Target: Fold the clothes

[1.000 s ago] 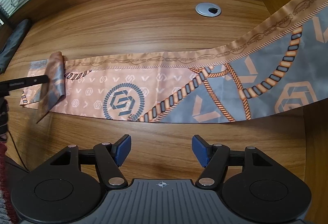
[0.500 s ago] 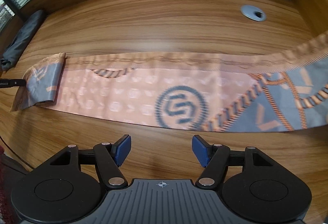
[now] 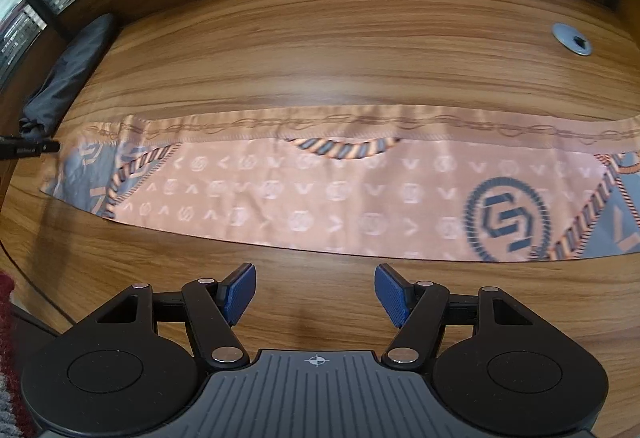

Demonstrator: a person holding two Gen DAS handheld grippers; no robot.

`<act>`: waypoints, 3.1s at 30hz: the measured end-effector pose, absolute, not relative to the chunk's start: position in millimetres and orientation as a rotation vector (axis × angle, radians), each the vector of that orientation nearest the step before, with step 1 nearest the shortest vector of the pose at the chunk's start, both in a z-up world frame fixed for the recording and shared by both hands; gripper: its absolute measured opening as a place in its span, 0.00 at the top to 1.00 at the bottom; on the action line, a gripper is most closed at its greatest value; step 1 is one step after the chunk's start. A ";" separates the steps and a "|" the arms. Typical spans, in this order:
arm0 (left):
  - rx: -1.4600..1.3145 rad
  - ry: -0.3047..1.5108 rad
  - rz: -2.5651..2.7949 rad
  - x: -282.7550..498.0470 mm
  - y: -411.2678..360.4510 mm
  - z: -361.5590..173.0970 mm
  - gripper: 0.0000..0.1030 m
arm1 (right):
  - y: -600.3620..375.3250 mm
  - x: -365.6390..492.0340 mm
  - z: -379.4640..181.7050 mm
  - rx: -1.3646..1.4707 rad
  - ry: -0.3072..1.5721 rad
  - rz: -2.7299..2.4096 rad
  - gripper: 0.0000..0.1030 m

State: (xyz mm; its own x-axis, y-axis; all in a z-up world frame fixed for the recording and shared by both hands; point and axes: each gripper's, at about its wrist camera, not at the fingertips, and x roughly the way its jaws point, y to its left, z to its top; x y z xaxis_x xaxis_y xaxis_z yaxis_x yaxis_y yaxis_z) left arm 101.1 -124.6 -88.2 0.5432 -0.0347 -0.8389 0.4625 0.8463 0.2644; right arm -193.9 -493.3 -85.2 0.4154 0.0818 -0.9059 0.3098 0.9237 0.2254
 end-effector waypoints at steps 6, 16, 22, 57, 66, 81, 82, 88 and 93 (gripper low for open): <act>0.357 0.940 -0.171 75.8 -88.0 -91.5 0.47 | -493.5 -188.3 -86.4 0.368 1.160 -0.136 0.33; 0.266 0.964 -0.044 52.3 -59.8 -117.1 0.45 | -505.8 -180.0 -78.9 0.294 1.192 -0.107 0.33; 0.229 0.944 -0.017 65.8 -50.1 -124.2 0.45 | -501.5 -172.1 -73.9 0.254 1.198 -0.087 0.33; 0.103 0.922 -0.236 81.4 -8.3 -116.7 0.37 | -419.6 -149.4 -79.4 0.230 1.213 -0.088 0.32; 0.121 0.891 -0.233 68.3 -24.4 -129.5 0.48 | -425.4 -150.9 -76.3 0.220 1.207 -0.119 0.31; 0.106 0.868 -0.176 64.2 -20.5 -127.1 0.99 | -426.4 -145.4 -77.3 0.193 1.216 -0.108 0.29; 0.109 0.866 -0.159 65.3 -15.4 -126.2 0.99 | -425.9 -145.1 -78.1 0.194 1.216 -0.109 0.29; 0.108 0.879 -0.073 78.4 18.4 -123.8 0.99 | -418.9 -142.4 -81.5 0.203 1.215 -0.109 0.29; 0.110 0.874 -0.020 94.0 43.1 -120.9 0.99 | -409.6 -142.2 -83.3 0.218 1.207 -0.120 0.29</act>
State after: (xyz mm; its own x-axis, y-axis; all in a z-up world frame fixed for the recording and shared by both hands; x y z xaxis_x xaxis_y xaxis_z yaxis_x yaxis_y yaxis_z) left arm 94.0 43.1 -120.9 0.6422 0.0273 -0.7661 0.0624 0.9942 0.0877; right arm -142.2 -409.6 -83.3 0.3529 0.0238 -0.9353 0.2077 0.9727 0.1031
